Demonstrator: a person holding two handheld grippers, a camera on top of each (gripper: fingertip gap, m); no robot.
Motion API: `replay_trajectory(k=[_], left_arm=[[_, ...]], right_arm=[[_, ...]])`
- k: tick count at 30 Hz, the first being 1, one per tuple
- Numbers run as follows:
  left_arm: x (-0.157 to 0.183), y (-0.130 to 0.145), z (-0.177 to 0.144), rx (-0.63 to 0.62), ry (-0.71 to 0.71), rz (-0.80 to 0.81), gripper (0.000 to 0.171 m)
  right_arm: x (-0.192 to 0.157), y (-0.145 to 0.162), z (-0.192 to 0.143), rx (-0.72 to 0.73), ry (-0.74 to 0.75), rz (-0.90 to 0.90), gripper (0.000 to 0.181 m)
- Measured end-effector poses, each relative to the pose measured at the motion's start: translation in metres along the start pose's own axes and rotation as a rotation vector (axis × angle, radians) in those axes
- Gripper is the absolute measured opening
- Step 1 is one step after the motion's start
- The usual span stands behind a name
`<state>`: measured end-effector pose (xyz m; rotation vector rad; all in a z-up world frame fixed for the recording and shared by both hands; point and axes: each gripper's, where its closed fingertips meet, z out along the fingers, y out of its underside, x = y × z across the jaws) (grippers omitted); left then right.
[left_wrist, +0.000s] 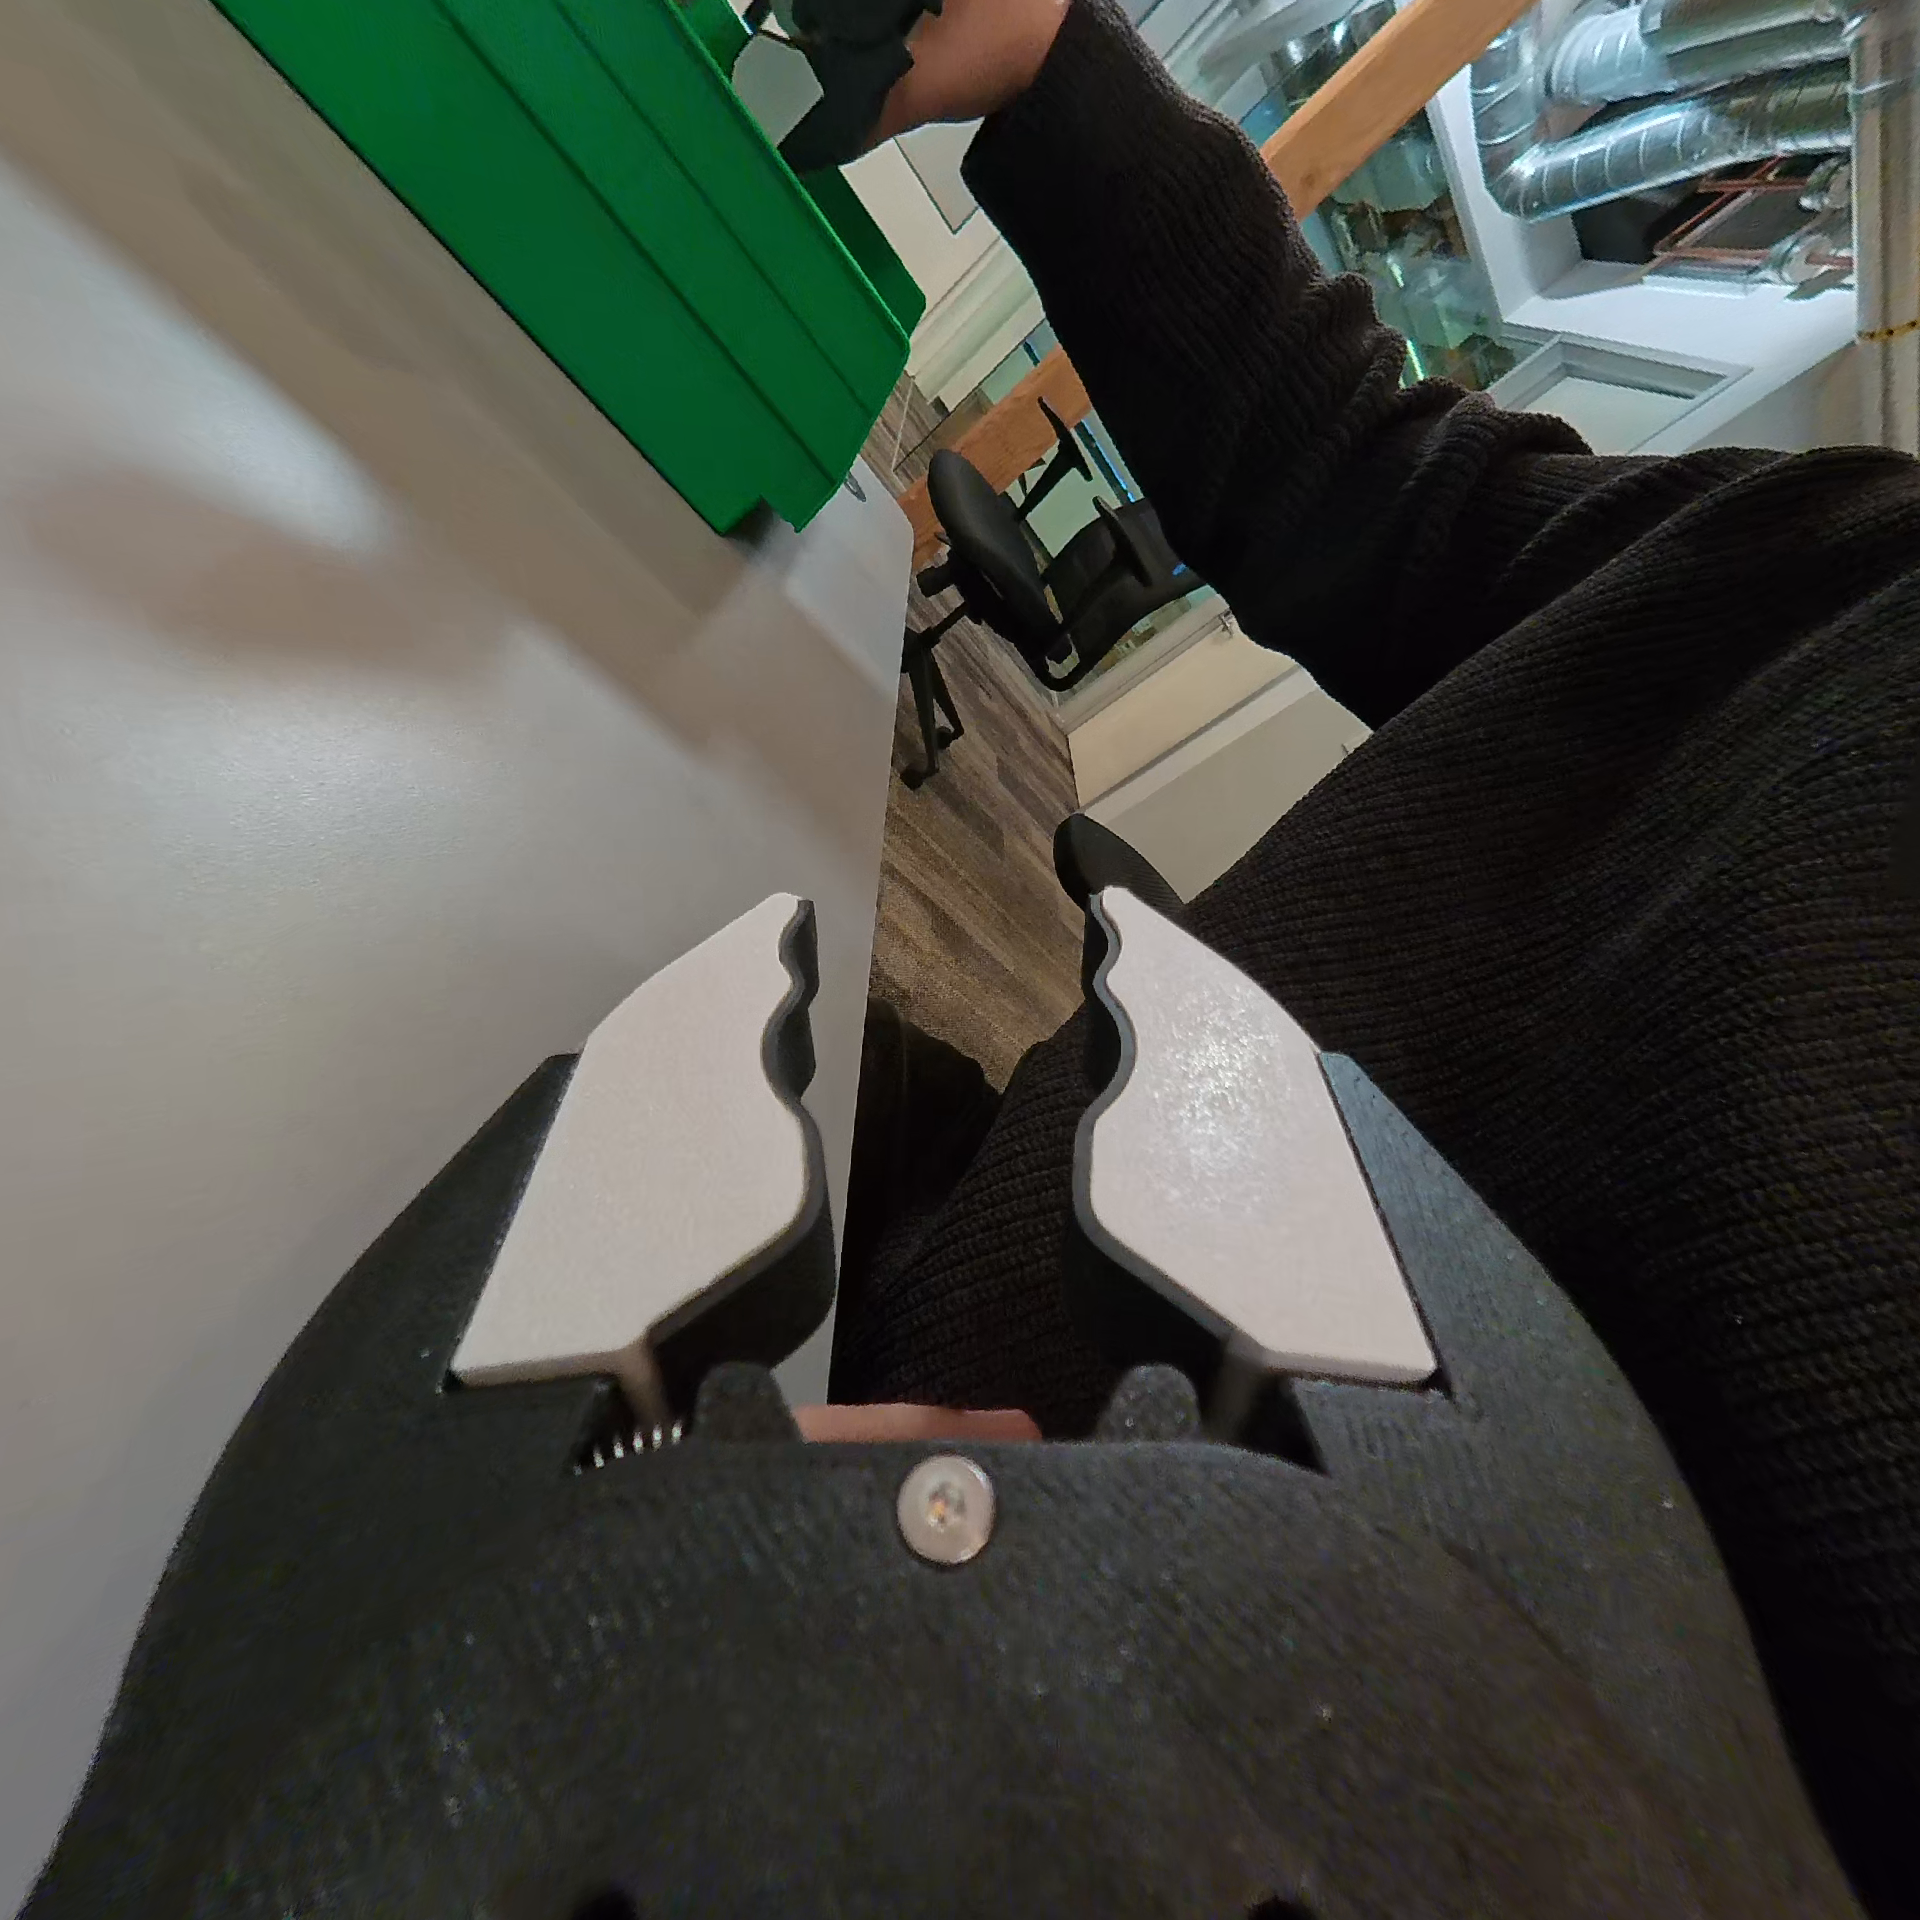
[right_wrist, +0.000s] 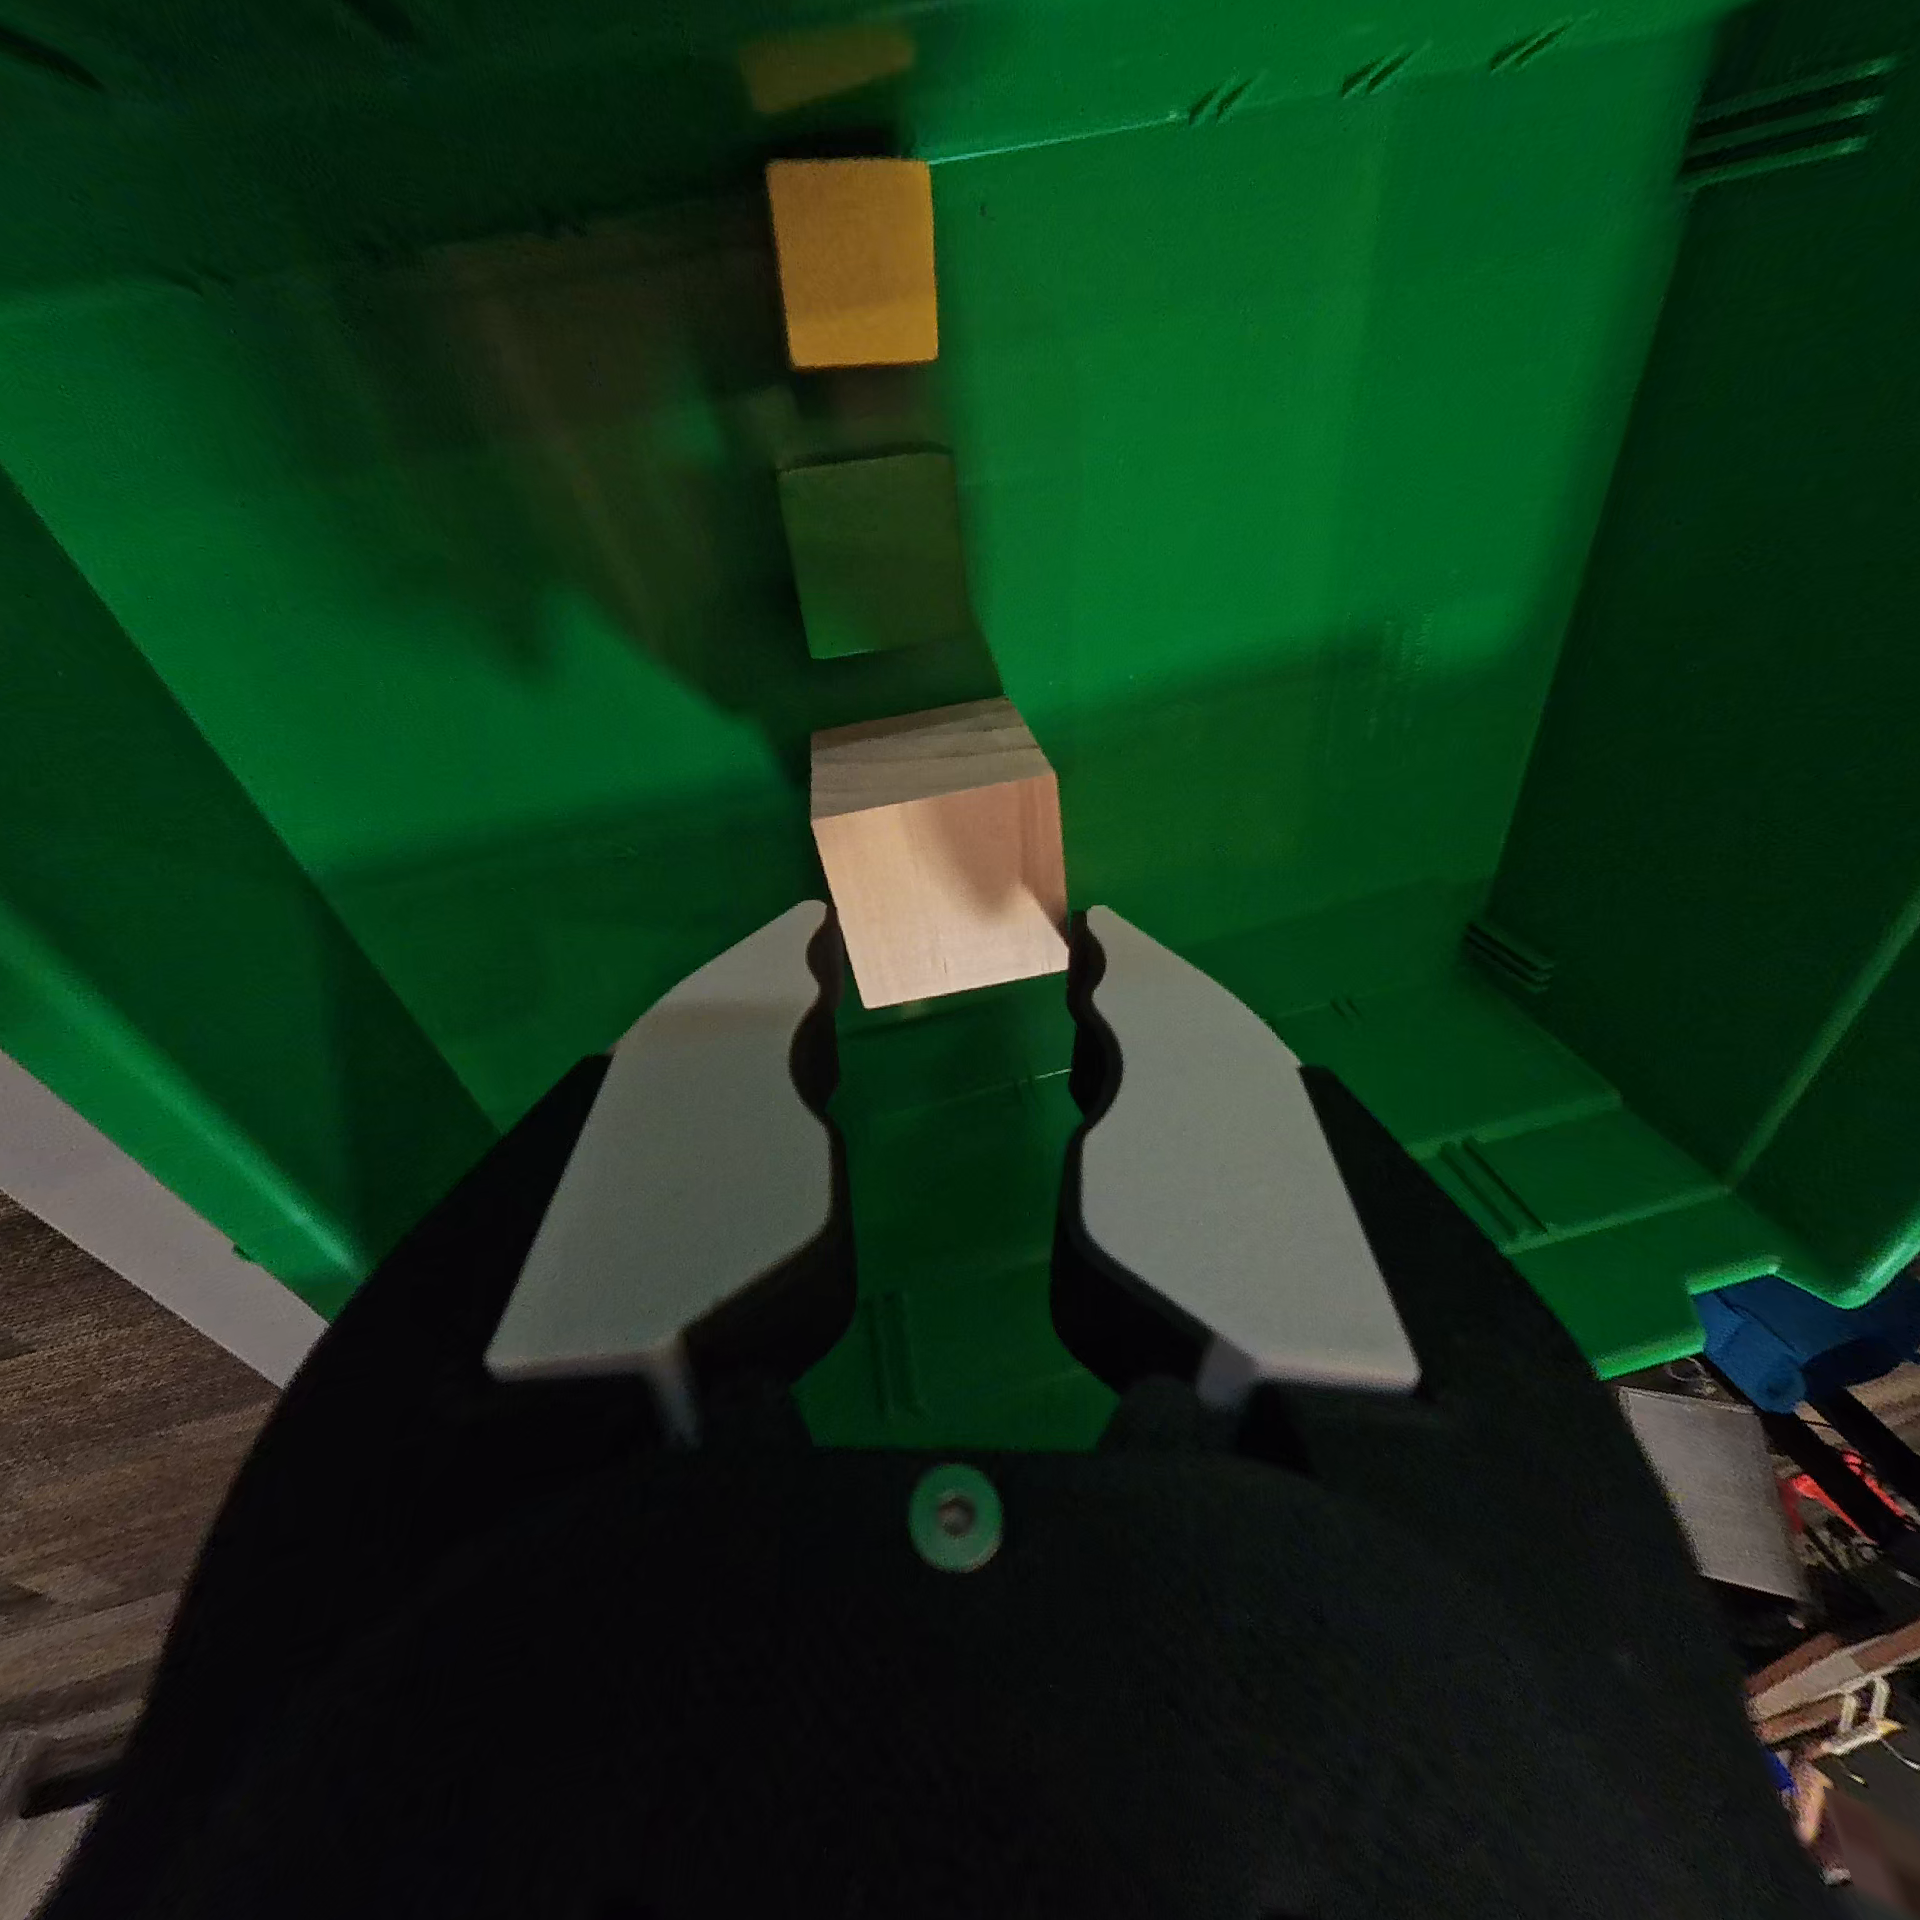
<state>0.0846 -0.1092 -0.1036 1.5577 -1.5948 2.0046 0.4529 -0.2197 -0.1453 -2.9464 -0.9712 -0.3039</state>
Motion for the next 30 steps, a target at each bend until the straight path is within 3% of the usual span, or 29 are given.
replay_trajectory(k=[12,17,22,26,28,30], left_arm=[[-0.001,0.002,0.001,-0.012,0.0,-0.005,0.049],[0.0,0.001,0.001,-0.007,-0.001,0.005,0.049],[0.002,-0.009,-0.003,0.049,-0.008,0.03,0.048],[0.004,-0.018,-0.008,0.101,-0.006,0.031,0.046],[0.003,-0.021,-0.009,0.115,-0.012,0.038,0.046],[0.003,-0.024,-0.01,0.126,-0.021,0.046,0.048]], right_arm=[[0.003,0.001,0.001,0.008,0.007,0.026,0.043],[-0.001,0.005,0.006,-0.018,0.001,0.007,0.061],[0.002,0.002,-0.006,0.027,0.026,0.03,0.064],[0.018,-0.024,-0.055,0.225,0.154,0.129,0.065],[0.018,-0.063,-0.102,0.448,0.241,0.223,0.071],[-0.003,-0.116,-0.158,0.727,0.265,0.275,0.068]])
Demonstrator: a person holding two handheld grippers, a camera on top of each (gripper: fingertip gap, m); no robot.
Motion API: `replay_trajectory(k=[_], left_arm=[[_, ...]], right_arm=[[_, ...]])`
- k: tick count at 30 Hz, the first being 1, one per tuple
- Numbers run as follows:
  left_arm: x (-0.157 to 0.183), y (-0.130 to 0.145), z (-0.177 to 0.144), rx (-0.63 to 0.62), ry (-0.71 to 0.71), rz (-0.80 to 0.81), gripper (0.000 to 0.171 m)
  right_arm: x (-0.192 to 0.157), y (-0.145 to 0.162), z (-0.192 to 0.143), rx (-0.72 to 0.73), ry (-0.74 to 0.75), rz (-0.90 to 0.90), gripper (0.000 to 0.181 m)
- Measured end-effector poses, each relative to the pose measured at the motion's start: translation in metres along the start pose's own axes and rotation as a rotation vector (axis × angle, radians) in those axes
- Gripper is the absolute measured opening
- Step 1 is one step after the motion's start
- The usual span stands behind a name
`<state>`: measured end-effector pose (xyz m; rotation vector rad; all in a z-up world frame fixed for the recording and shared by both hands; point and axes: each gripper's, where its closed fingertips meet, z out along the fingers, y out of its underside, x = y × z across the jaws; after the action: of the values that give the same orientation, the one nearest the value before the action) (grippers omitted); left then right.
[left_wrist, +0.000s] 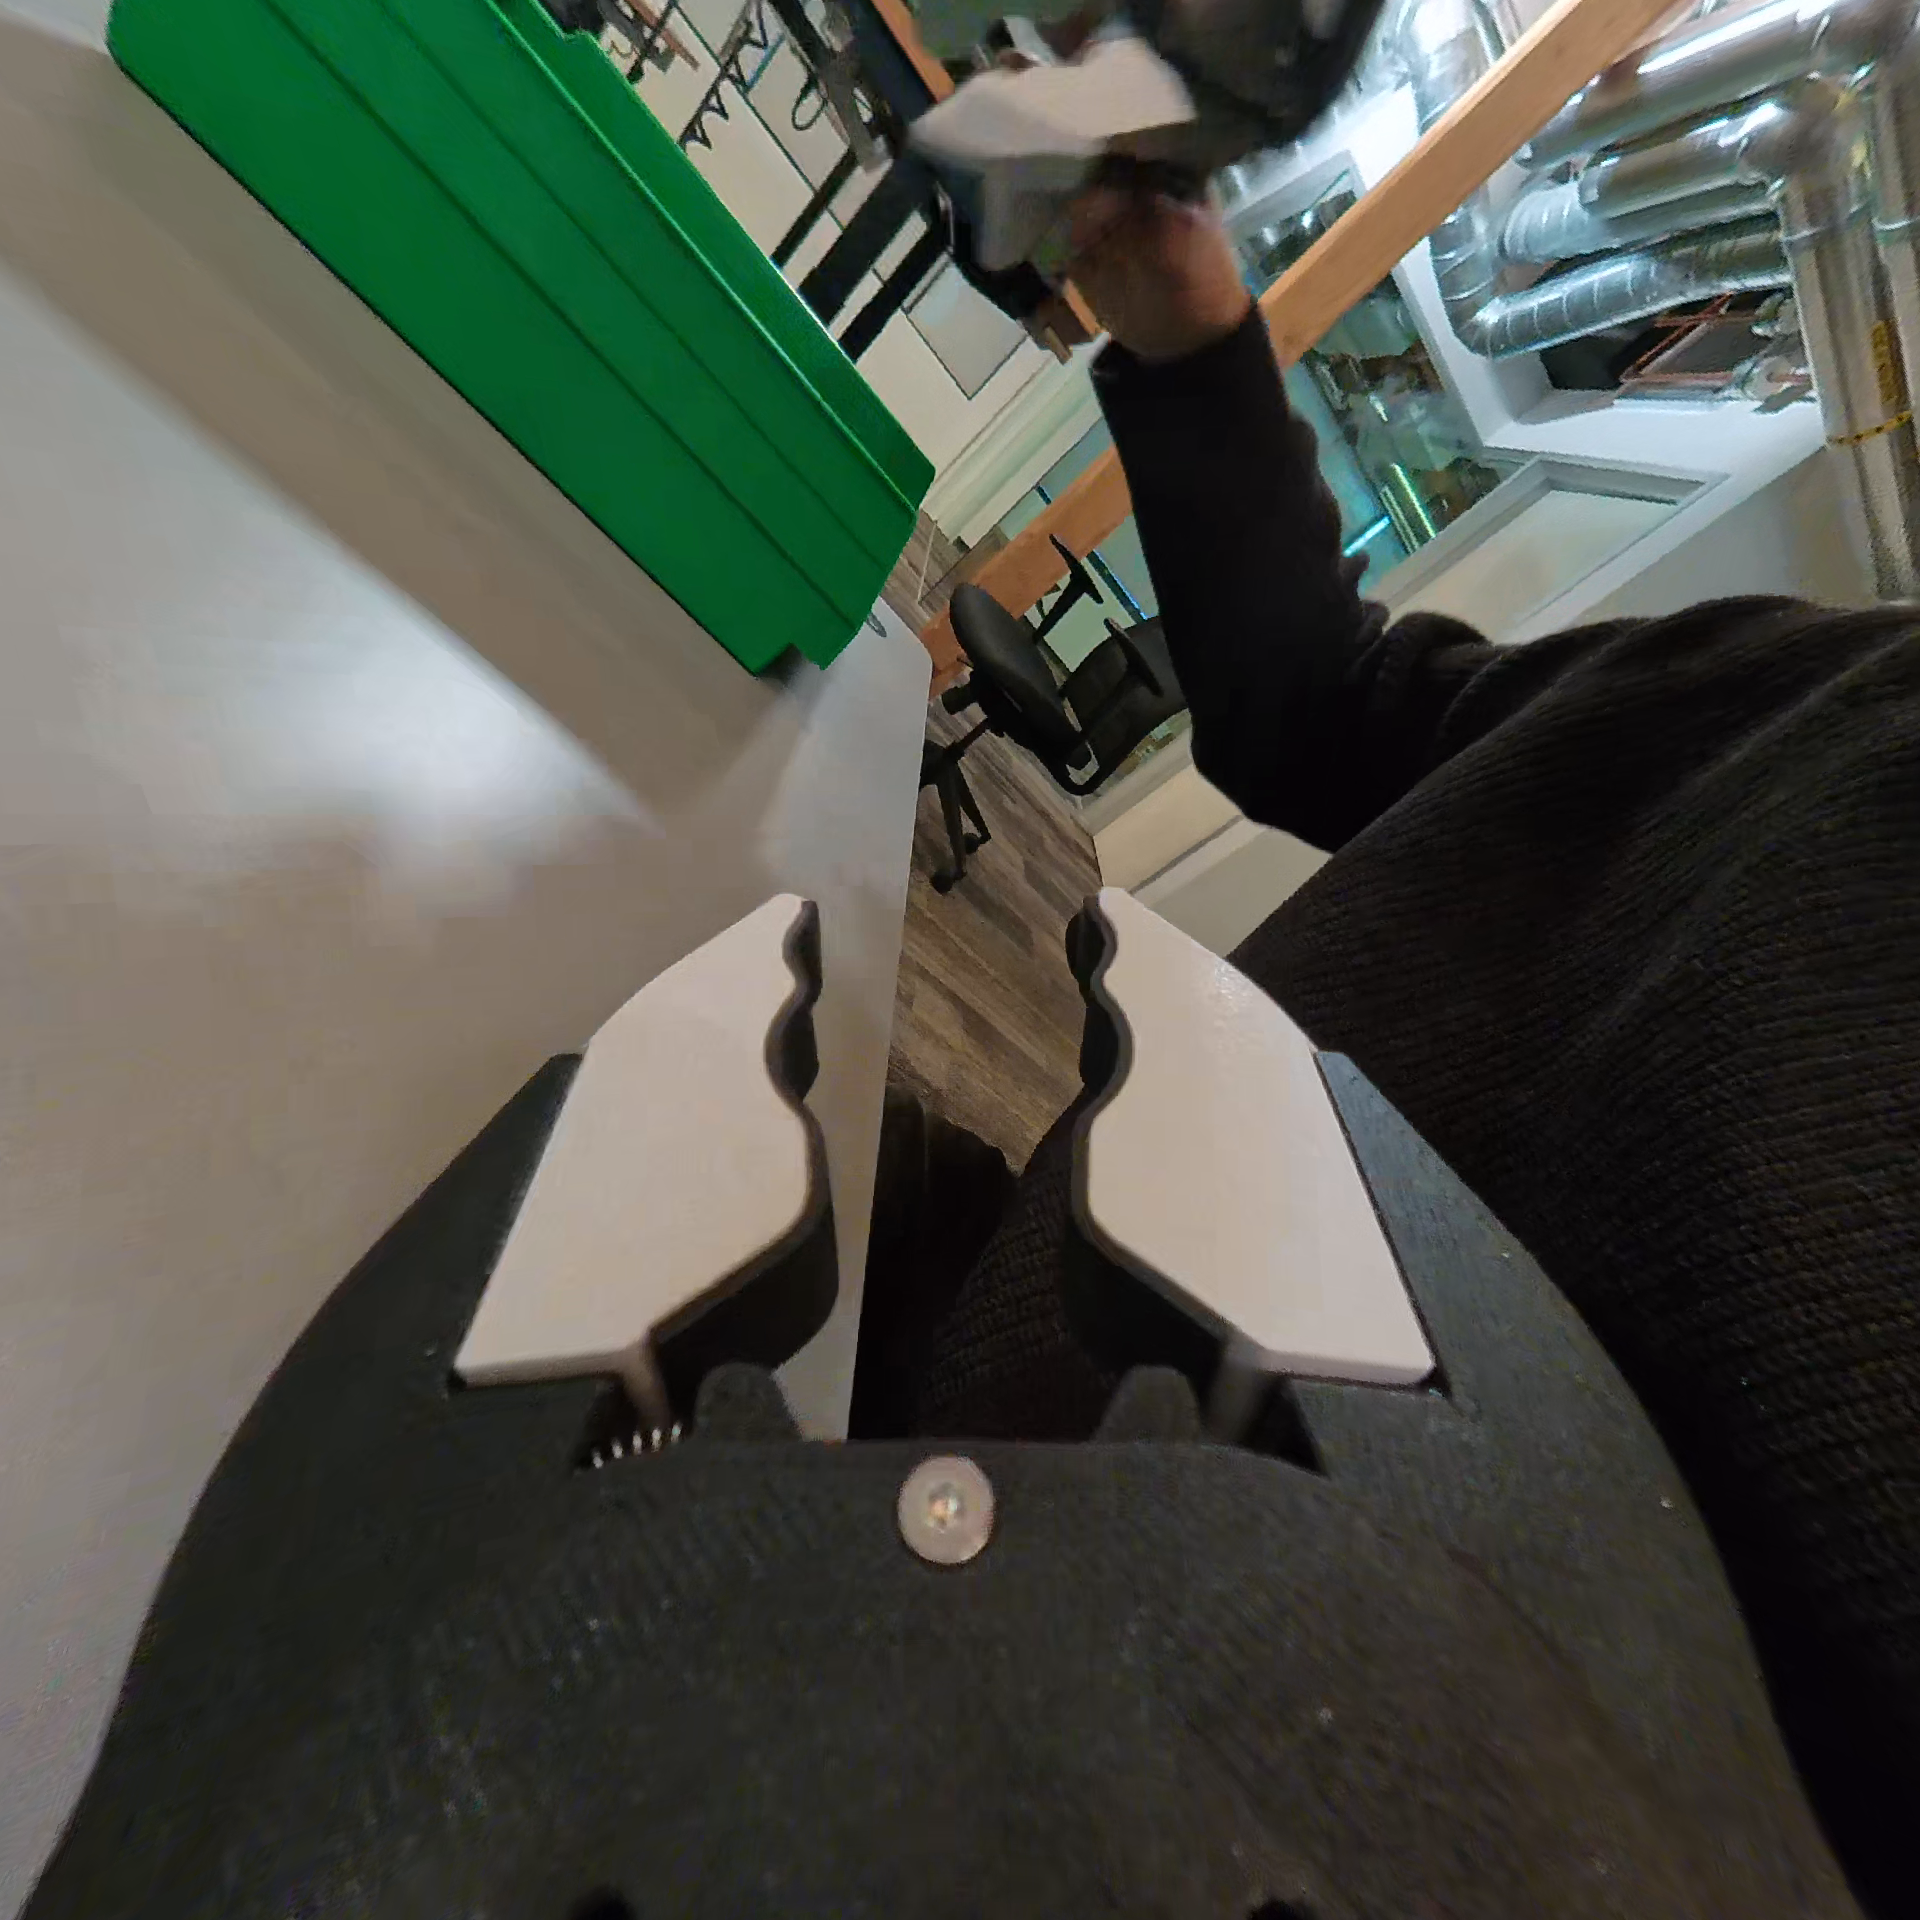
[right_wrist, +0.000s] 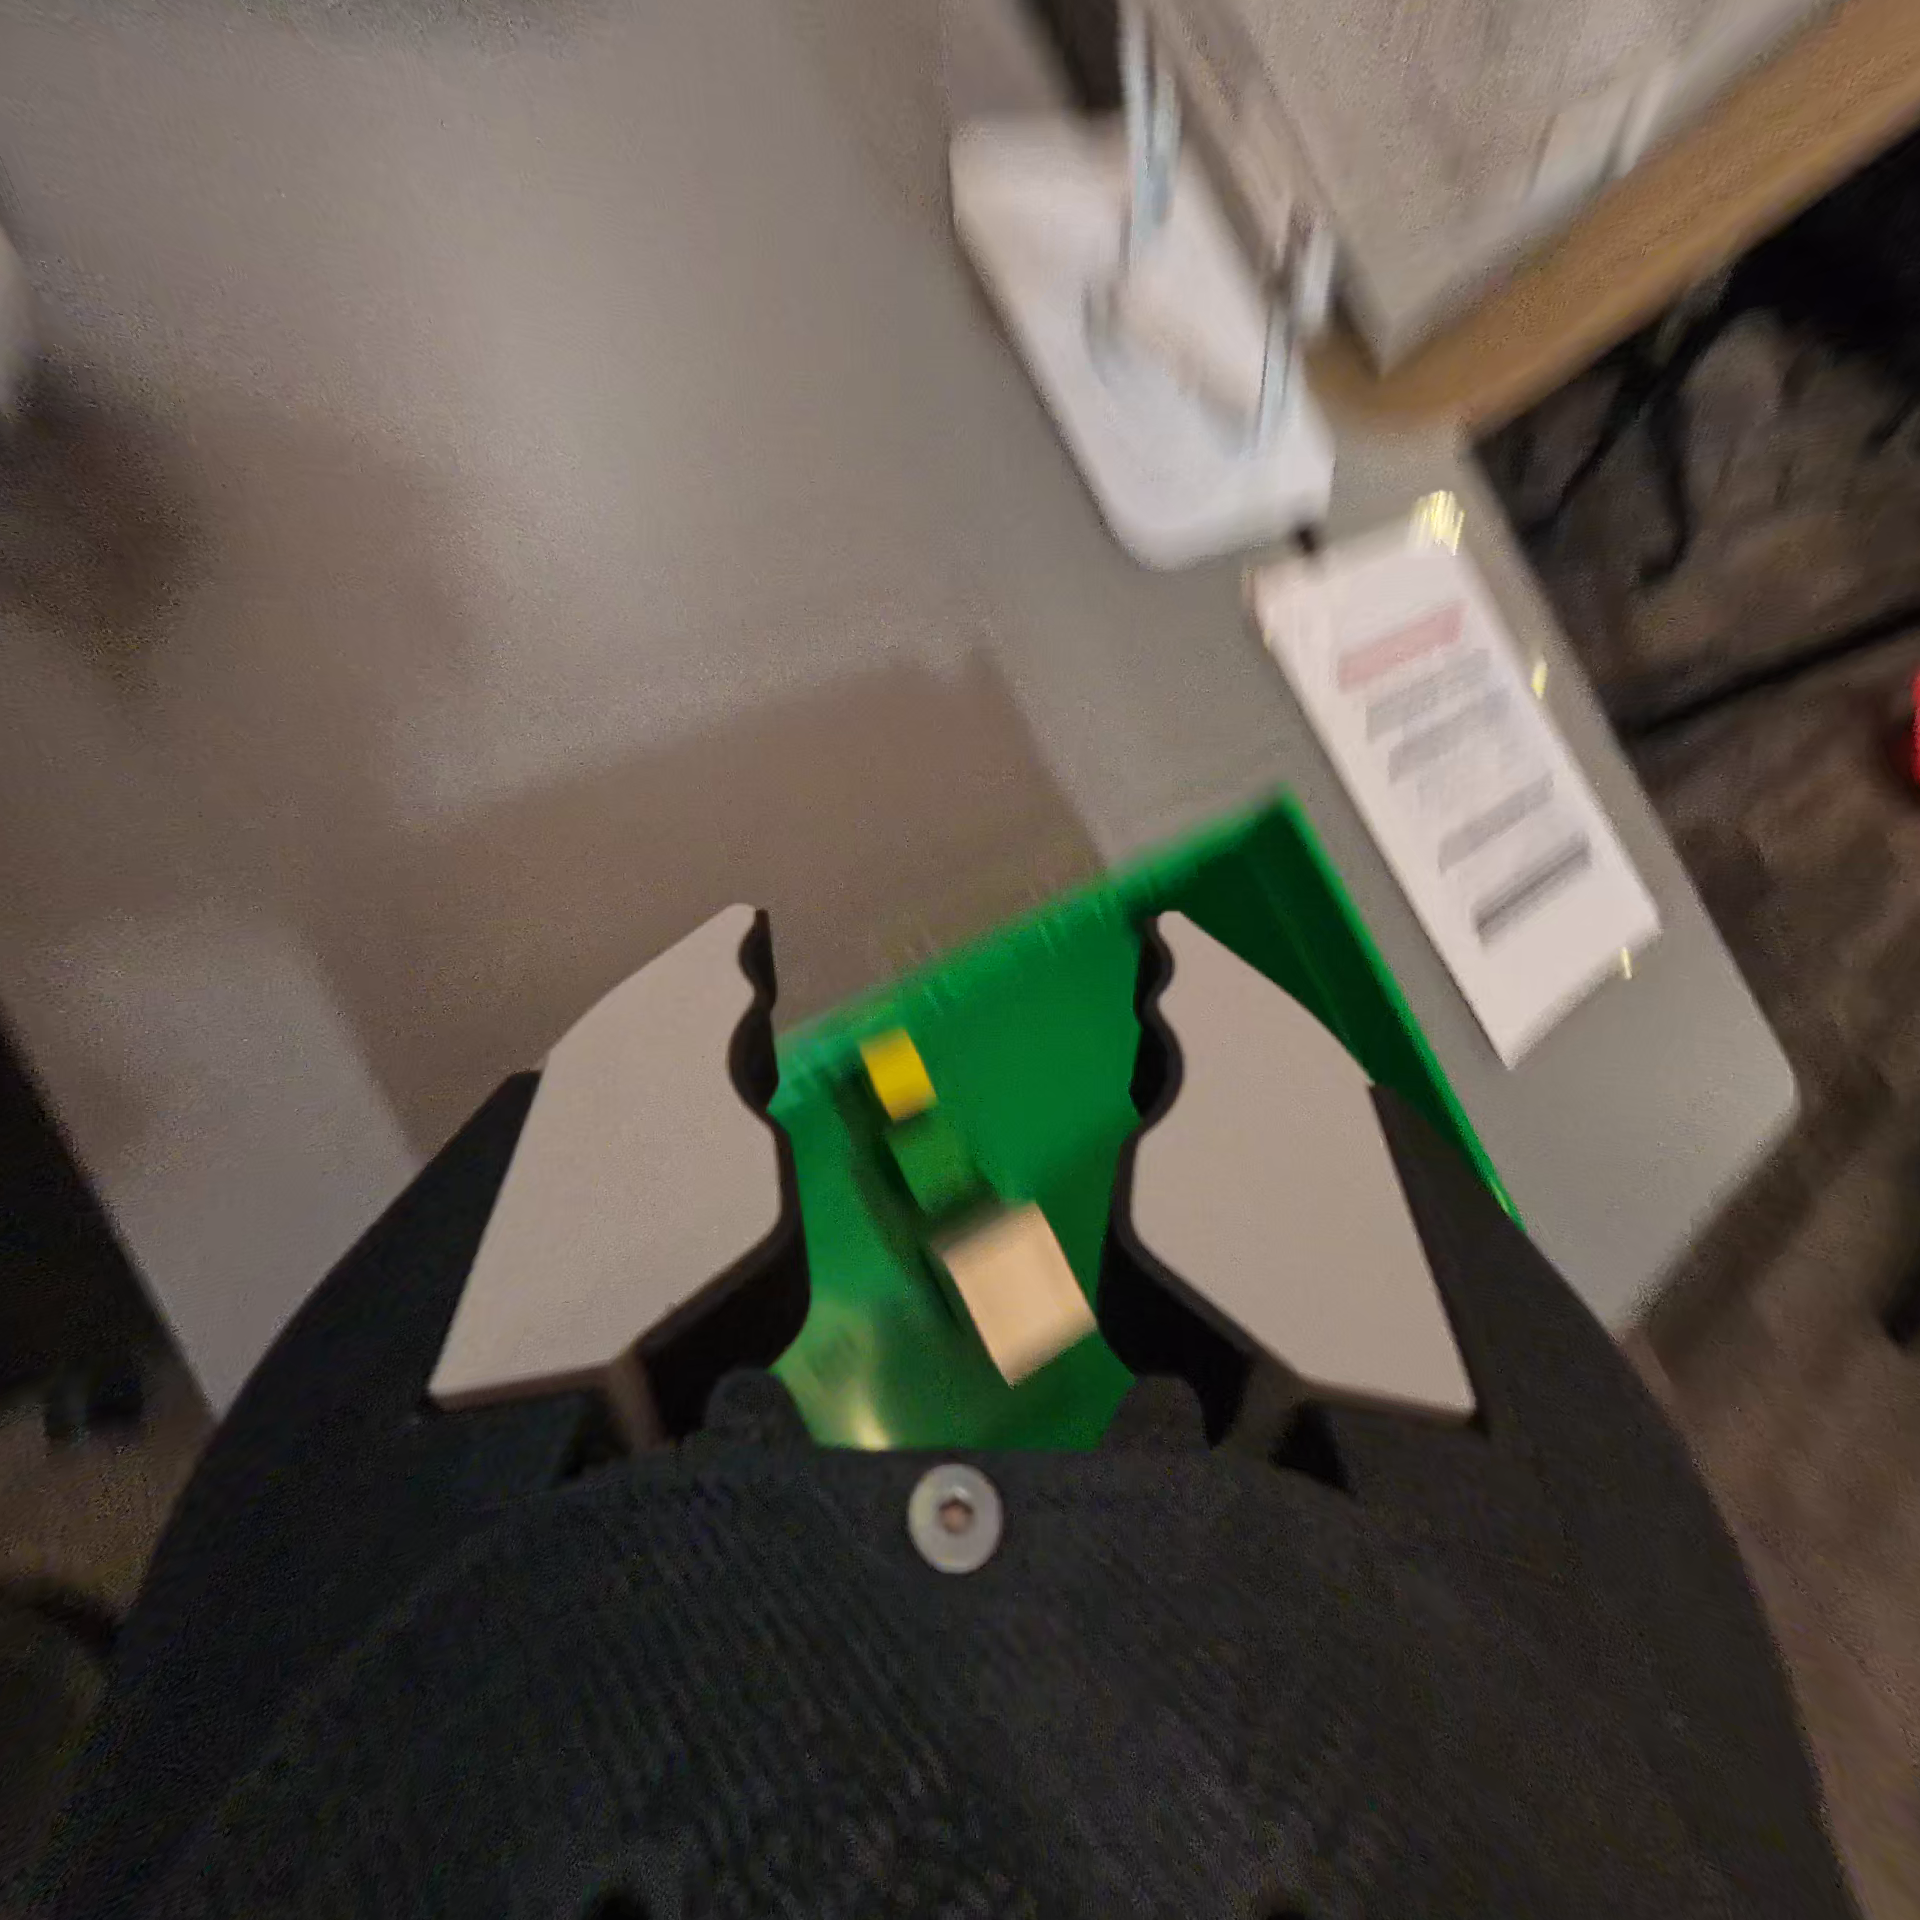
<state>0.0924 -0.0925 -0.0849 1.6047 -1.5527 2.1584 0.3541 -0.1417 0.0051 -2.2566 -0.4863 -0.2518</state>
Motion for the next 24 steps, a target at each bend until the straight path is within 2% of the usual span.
replay_trajectory(k=[3,6,8,10,12,13,15,18,19,21,24], left_arm=[[0.009,-0.007,-0.003,0.015,0.013,0.013,0.053],[0.023,-0.024,-0.016,0.047,-0.042,0.161,0.055],[0.029,-0.046,-0.038,0.075,-0.183,0.366,0.059],[0.035,-0.075,-0.076,0.126,-0.369,0.554,0.063],[0.044,-0.101,-0.121,0.162,-0.518,0.672,0.066],[0.048,-0.108,-0.142,0.14,-0.561,0.707,0.067],[0.047,-0.111,-0.185,0.026,-0.671,0.777,0.069],[0.009,-0.103,-0.266,-0.349,-0.938,0.853,0.069],[-0.006,-0.1,-0.299,-0.493,-1.023,0.841,0.068],[-0.031,-0.088,-0.352,-0.717,-1.08,0.743,0.062],[-0.064,-0.079,-0.406,-0.905,-1.112,0.608,0.062]], right_arm=[[-0.068,-0.084,-0.018,0.346,-0.061,0.071,0.062],[-0.143,-0.119,-0.002,0.546,-0.174,0.15,0.059],[-0.186,-0.121,0.028,0.561,-0.259,0.226,0.063],[-0.222,-0.119,0.056,0.523,-0.335,0.312,0.071],[-0.249,-0.121,0.067,0.513,-0.422,0.387,0.075],[-0.26,-0.122,0.067,0.498,-0.465,0.39,0.074],[-0.274,-0.12,0.066,0.486,-0.503,0.4,0.07],[-0.293,-0.115,0.07,0.505,-0.582,0.508,0.066],[-0.3,-0.113,0.072,0.486,-0.616,0.538,0.067],[-0.308,-0.11,0.076,0.453,-0.654,0.555,0.068],[-0.312,-0.107,0.087,0.422,-0.662,0.574,0.066]])
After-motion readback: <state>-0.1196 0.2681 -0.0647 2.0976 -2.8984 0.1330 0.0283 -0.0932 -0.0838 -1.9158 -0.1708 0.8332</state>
